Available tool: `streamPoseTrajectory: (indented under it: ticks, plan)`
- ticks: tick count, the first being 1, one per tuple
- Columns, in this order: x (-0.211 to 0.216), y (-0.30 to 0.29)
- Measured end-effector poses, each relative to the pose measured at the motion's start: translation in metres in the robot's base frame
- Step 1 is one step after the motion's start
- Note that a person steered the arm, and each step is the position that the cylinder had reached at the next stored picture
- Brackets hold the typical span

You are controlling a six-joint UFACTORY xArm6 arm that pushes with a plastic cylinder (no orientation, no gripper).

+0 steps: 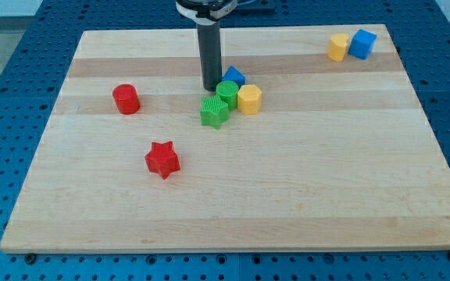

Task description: Nudge the triangle right a bit

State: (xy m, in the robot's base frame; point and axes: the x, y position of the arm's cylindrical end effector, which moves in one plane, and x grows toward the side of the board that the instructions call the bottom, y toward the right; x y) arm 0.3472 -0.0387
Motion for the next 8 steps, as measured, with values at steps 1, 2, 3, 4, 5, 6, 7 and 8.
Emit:
streamPoseTrajectory:
  ticks: [1,2,3,4,5,6,7,8]
  plan:
    - [-0.008,0.000]
    - [-0.015,0.000]
    - [-0.015,0.003]
    - [-0.015,0.009]
    - [-0.015,0.011]
    - [-0.015,0.011]
    - [-0.015,0.016]
    - [-0.015,0.019]
